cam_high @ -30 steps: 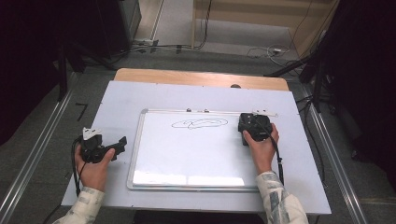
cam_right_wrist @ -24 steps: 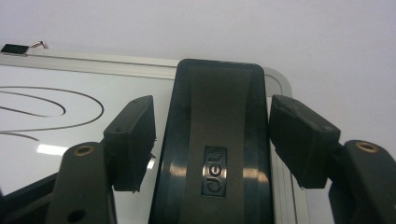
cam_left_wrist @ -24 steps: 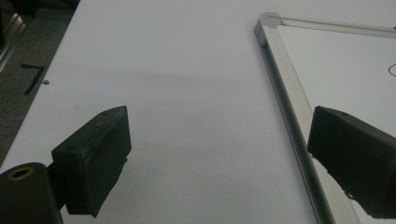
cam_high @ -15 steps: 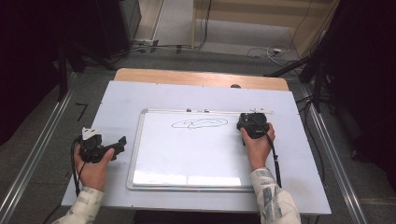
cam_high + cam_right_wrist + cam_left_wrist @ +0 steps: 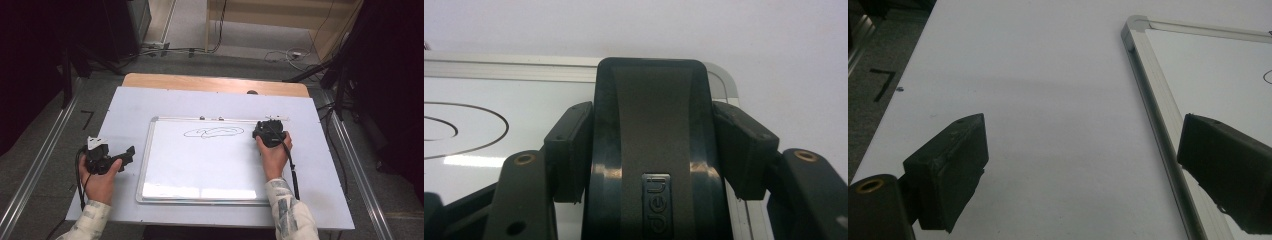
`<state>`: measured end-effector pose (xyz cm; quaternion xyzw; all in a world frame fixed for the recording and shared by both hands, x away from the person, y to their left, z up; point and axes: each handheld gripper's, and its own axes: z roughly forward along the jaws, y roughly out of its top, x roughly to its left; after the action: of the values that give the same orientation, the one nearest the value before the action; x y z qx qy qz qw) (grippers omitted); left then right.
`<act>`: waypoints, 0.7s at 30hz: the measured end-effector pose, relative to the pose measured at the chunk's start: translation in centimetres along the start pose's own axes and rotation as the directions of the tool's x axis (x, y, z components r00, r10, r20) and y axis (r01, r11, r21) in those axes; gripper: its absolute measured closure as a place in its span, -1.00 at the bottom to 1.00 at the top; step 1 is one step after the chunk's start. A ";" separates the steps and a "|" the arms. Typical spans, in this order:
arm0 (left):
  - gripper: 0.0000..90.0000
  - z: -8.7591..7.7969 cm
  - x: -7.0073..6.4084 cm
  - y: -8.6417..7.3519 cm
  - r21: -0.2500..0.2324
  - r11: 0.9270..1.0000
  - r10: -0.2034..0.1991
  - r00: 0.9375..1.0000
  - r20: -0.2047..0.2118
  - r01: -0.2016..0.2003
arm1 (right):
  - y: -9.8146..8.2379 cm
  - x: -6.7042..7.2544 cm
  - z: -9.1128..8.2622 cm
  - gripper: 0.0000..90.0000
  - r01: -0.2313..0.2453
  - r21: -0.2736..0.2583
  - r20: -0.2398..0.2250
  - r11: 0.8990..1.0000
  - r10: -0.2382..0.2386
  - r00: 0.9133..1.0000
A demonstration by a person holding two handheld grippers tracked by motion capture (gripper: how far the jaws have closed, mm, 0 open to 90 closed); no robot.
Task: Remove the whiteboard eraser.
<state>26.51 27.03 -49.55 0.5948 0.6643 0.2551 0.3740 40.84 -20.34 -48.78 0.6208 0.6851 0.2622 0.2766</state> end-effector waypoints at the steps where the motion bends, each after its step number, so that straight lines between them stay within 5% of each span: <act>1: -0.85 0.0 0.0 0.0 -0.002 1.000 -0.001 1.000 0.000 0.001 | 0.0 0.0 0.0 -0.17 0.000 0.000 -0.002 1.000 0.000 1.000; 21: -0.85 -0.1 0.1 0.0 -0.001 1.000 -0.003 1.000 -0.001 0.003 | -0.1 -0.5 -1.2 -0.14 0.016 -0.019 -0.048 1.000 -0.017 0.999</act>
<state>26.48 27.14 -49.48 0.5932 0.6654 0.2554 0.3743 40.01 -20.88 -47.96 0.6060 0.6941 0.2813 0.2680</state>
